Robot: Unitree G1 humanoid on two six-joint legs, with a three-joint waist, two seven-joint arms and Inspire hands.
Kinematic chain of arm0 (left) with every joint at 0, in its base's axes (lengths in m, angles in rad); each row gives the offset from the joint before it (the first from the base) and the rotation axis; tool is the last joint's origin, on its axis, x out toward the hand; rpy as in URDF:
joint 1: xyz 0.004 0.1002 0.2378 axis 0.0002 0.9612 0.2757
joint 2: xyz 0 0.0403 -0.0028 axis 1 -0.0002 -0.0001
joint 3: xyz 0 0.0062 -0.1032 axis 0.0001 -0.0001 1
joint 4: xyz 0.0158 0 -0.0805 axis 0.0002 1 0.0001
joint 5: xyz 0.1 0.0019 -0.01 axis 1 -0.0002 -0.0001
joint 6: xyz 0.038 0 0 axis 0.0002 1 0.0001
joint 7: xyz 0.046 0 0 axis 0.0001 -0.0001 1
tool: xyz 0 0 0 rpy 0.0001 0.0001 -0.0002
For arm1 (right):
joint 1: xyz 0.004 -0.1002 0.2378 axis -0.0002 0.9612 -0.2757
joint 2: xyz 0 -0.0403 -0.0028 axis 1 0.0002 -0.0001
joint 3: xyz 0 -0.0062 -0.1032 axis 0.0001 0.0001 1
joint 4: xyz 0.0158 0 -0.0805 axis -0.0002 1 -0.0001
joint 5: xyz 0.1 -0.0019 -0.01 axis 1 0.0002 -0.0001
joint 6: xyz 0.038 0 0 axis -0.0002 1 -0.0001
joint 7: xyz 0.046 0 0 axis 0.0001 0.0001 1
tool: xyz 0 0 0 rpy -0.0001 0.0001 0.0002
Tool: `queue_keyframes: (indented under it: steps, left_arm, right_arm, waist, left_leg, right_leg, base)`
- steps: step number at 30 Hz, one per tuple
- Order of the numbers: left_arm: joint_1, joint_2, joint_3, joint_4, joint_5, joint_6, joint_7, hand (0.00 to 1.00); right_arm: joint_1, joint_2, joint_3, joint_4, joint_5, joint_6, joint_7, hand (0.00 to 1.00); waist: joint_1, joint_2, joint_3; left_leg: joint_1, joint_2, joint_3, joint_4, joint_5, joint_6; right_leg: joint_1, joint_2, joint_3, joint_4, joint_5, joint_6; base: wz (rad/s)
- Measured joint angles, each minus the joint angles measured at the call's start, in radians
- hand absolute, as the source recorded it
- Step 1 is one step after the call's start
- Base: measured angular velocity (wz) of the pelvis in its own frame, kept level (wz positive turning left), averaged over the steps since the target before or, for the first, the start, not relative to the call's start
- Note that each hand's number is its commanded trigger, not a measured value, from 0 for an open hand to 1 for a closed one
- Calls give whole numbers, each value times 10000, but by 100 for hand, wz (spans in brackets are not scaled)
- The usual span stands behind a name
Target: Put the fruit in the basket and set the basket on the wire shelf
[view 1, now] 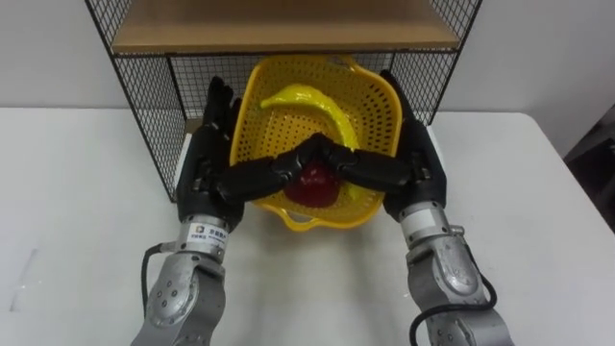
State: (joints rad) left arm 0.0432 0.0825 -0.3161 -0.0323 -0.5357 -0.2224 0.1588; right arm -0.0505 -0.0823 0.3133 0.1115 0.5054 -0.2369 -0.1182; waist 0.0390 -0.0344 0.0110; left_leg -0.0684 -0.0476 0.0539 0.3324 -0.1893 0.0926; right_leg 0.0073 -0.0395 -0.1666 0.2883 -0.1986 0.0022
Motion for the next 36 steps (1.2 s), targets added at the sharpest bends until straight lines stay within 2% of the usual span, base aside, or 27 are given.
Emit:
queue_keyframes:
  steps: [3, 9, 12, 13, 18, 19, 20, 23, 27, 32, 36]
  left_arm:
    - [0, -1, -12, 0, -1, 0, 50, 0]
    - [-21, 0, 45, 3, 37, 116, 81, 0]
    - [-205, 3, 221, 65, 18, 289, 103, 0]
    - [-328, 1, 225, 155, 13, 370, 162, 0]
    - [-1263, -39, 391, 1109, -13, 996, 547, 0]
    - [-1487, -67, 437, 1368, -33, 1164, 601, 0]
    - [-1667, -124, 498, 1528, -51, 1351, 731, 0]
    - [-2019, -220, 622, 1817, -150, 1599, 924, 0]
    - [-2336, -306, 801, 2222, -223, 2048, 1176, 0]
    - [-2651, -319, 886, 2504, -223, 2876, 1645, 0]
    - [-2675, -326, 968, 2504, -220, 3212, 1853, 0]
  right_arm:
    - [0, 0, 4, 0, 0, 15, 0, 0]
    - [-338, -16, -151, 9, -13, 458, -5, 0]
    - [-1023, -11, -207, 504, -13, 629, -8, 0]
    - [-1228, -12, -224, 670, -10, 664, -28, 0]
    - [-2134, 55, -288, 1538, 45, 1178, -259, 0]
    - [-2258, 58, -310, 1644, 73, 1393, -375, 0]
    - [-2287, 73, -304, 1649, 121, 1569, -501, 0]
    - [-2348, 139, -310, 1648, 428, 1850, -825, 0]
    - [-2673, 223, -323, 1650, 748, 2218, -1310, 0]
    - [-3361, 185, -330, 1965, 1342, 2621, -1787, 0]
    - [-3383, 175, -306, 1988, 1390, 2870, -1916, 0]
  waist:
    - [31, 8, 7]
    - [113, 0, 21]
    - [120, -23, 107]
    - [130, -28, 109]
    - [188, -49, 151]
    - [215, -46, 155]
    - [246, -48, 155]
    - [258, -32, 163]
    - [240, -3, 157]
    - [233, 32, 150]
    - [235, 100, 119]
  left_leg:
    - [66, 4, -5, -60, 8, -10]
    - [121, 9, -41, -199, 118, -21]
    - [290, -1, -68, -358, 219, -21]
    - [301, -8, -110, -352, 218, -22]
    - [435, -22, -300, -405, 236, -49]
    - [430, -23, -311, -401, 238, -49]
    - [427, -21, -307, -400, 238, -49]
    - [427, -18, -294, -405, 243, -48]
    - [427, -17, -288, -404, 248, -49]
    - [427, -16, -292, -404, 260, -52]
    - [442, -15, -292, -401, 262, -51]
  right_leg:
    - [77, 14, -18, -96, 38, -6]
    - [231, 38, -107, -350, 173, -22]
    - [454, 48, -160, -534, 250, -23]
    - [481, 44, -219, -551, 250, -23]
    - [774, 74, -399, -879, 349, -32]
    - [782, 74, -423, -873, 356, -35]
    - [785, 69, -436, -848, 362, -44]
    - [795, 63, -429, -842, 370, -51]
    - [784, 57, -385, -838, 369, -51]
    - [784, 50, -381, -840, 395, -59]
    - [797, 48, -374, -840, 401, -59]
  base:
    - [0]
    - [2]
    - [8]
    - [14]
    - [11]
    - [4]
    - [0]
    - [0]
    - [0]
    - [0]
    - [0]
